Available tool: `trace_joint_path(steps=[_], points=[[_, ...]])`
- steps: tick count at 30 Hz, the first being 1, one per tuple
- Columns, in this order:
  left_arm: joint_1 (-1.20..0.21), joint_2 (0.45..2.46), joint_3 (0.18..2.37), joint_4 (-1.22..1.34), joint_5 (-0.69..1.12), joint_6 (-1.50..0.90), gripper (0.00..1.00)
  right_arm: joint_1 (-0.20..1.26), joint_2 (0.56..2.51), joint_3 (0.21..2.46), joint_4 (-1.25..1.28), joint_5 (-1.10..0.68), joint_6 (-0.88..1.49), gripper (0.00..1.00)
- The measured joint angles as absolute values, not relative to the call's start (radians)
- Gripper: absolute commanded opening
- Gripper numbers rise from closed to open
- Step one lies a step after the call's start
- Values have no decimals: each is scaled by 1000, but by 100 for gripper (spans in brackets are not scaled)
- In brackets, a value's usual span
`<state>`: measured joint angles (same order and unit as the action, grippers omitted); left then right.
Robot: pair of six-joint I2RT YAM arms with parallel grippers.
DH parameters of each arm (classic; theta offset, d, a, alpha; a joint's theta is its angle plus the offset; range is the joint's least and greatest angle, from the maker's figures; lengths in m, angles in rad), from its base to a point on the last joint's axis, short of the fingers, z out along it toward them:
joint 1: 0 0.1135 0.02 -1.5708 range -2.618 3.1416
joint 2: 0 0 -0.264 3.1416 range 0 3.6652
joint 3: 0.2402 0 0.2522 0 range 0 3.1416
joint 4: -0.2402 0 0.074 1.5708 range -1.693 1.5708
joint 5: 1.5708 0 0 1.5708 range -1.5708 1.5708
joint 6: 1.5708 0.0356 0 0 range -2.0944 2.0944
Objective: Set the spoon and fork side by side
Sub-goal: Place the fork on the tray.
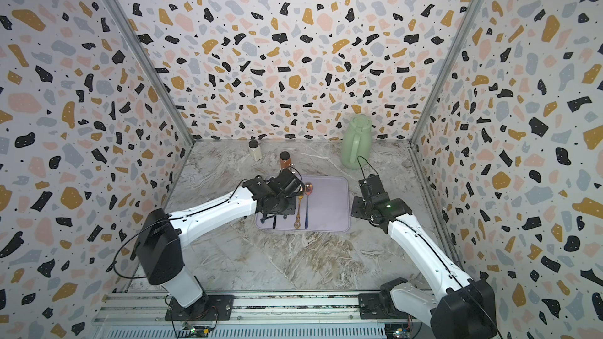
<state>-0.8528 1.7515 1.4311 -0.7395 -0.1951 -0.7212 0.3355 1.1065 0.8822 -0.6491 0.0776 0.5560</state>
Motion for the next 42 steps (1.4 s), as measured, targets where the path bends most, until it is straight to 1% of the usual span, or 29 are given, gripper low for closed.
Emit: trace_joint_path(steps=[2, 7, 12, 18, 28, 30, 34, 39, 40, 42], points=[[-884, 1837, 1523, -748, -203, -743, 8, 302, 1099, 875, -655, 60, 546, 53], [-937, 2047, 1761, -801, -221, -787, 8, 241, 1096, 856, -664, 8, 525, 53], [-963, 2211, 1902, -832, -217, -810, 9, 221, 1095, 845, -666, -27, 513, 53], [-970, 2310, 1943, -854, -218, -850, 10, 216, 1087, 842, -667, -41, 511, 53], [-970, 2353, 1963, -852, -209, -868, 12, 215, 1086, 830, -661, -75, 516, 53], [-971, 2358, 1963, -849, -202, -876, 15, 215, 1086, 830, -659, -80, 517, 53], [-970, 2358, 1963, -840, -188, -888, 27, 215, 1086, 826, -651, -95, 520, 53], [-971, 2356, 1976, -849, -182, -883, 38, 215, 1086, 813, -640, -120, 520, 53], [-970, 2342, 1971, -855, -183, -875, 42, 215, 1086, 813, -638, -128, 521, 52], [-965, 2292, 1922, -849, -185, -868, 45, 218, 1086, 813, -631, -143, 532, 51]])
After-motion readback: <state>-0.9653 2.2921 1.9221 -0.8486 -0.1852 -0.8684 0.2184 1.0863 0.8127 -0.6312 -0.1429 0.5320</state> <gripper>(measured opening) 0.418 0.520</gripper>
